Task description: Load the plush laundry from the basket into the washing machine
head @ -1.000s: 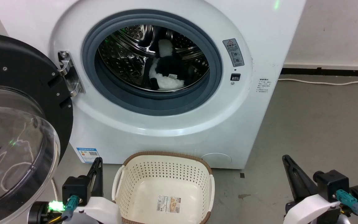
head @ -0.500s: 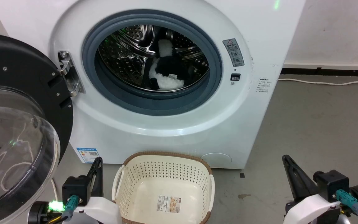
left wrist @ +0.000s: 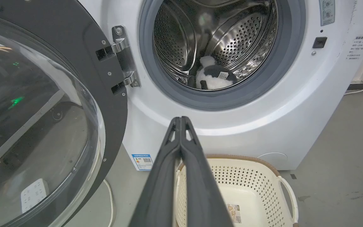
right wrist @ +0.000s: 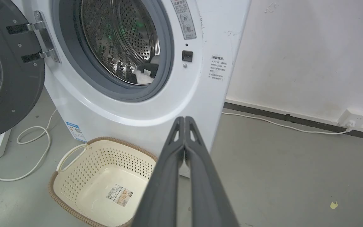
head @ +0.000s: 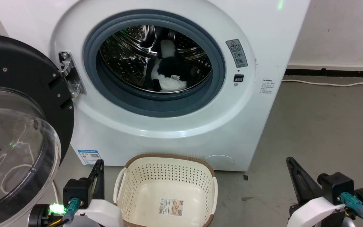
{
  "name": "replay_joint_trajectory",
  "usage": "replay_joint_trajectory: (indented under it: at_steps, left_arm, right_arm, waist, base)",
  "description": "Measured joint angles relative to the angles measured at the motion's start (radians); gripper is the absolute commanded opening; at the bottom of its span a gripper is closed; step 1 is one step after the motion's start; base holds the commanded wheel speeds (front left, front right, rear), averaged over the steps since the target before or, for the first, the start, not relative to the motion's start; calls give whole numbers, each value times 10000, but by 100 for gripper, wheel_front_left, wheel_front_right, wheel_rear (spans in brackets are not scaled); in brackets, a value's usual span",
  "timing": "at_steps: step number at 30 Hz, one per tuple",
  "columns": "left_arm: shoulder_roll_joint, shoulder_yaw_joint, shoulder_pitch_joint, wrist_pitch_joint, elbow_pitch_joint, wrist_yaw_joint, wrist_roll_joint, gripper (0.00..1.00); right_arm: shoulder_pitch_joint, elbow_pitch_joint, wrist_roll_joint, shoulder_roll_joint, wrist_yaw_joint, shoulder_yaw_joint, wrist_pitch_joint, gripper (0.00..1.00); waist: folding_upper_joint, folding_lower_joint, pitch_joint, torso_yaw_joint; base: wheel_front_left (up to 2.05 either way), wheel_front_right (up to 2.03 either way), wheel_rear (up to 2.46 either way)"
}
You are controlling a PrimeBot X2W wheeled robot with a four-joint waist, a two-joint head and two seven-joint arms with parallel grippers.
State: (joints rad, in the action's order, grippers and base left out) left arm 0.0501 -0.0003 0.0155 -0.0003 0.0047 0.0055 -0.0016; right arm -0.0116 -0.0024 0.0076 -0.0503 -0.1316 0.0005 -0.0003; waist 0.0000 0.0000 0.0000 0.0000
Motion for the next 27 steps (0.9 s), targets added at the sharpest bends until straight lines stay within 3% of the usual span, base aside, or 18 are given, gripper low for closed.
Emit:
replay_joint_trajectory:
  at_steps: [27]
  left_arm:
    - [0, 4, -1, 0, -2, 0, 0, 0]
  right_arm:
    - [0, 0, 0, 0, 0, 2, 0, 0]
  waist:
    - [0, 0, 0, 0]
  base:
    - [0, 0, 0]
